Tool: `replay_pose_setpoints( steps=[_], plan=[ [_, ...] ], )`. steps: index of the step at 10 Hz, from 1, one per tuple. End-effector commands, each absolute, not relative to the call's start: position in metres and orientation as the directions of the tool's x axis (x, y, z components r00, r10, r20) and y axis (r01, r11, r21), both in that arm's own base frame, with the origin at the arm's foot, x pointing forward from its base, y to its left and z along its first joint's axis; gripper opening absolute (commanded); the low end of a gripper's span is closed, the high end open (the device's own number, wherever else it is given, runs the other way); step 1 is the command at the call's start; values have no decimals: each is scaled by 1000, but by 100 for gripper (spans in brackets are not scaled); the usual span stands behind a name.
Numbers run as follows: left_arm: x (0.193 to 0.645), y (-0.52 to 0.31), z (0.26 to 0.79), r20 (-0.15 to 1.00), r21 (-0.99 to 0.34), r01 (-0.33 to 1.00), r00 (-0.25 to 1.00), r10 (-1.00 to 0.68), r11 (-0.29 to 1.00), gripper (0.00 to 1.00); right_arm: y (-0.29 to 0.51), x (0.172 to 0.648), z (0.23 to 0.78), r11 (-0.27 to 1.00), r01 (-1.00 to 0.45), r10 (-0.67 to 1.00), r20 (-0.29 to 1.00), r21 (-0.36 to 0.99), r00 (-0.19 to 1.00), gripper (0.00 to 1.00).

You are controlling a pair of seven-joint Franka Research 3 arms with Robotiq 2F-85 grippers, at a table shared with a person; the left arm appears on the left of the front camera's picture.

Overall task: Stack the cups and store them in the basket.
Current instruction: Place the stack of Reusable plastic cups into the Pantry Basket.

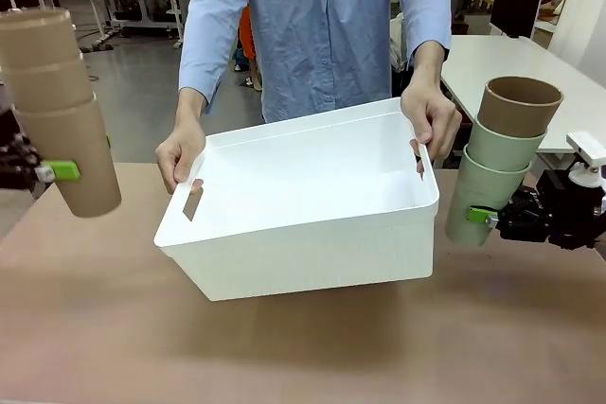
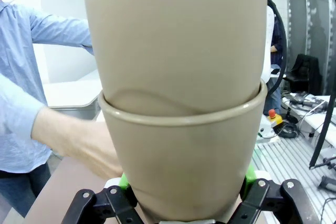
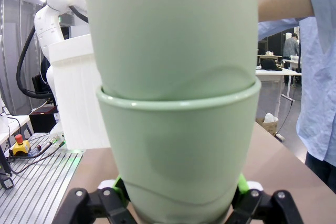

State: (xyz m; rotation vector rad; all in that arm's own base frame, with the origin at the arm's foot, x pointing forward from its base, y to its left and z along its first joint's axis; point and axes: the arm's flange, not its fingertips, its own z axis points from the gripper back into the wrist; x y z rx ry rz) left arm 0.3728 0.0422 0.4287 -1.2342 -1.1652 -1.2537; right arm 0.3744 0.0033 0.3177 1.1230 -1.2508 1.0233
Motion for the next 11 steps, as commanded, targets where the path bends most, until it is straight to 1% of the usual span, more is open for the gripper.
replay_pose_setpoints(
  steps=[1, 4, 7, 9, 11],
  plan=[
    [367, 20, 477, 997, -47, 997, 43, -65, -59, 85, 3, 375, 322, 175, -983, -22, 998, 56, 53, 85],
    [366, -38, 533, 962, -97, 994, 81, -260, -51, 85, 3, 375, 322, 175, -983, -22, 998, 56, 53, 85],
    [366, -107, 564, 878, -103, 994, 75, -473, -34, 85, 3, 375, 322, 175, -983, -22, 998, 56, 53, 85],
    [367, -156, 557, 793, -93, 996, 70, -605, -7, 85, 3, 375, 322, 175, -983, -22, 998, 56, 53, 85],
    [368, -188, 543, 729, -79, 997, 62, -682, 6, 85, 3, 375, 322, 175, -983, -22, 998, 56, 53, 85]
  ],
)
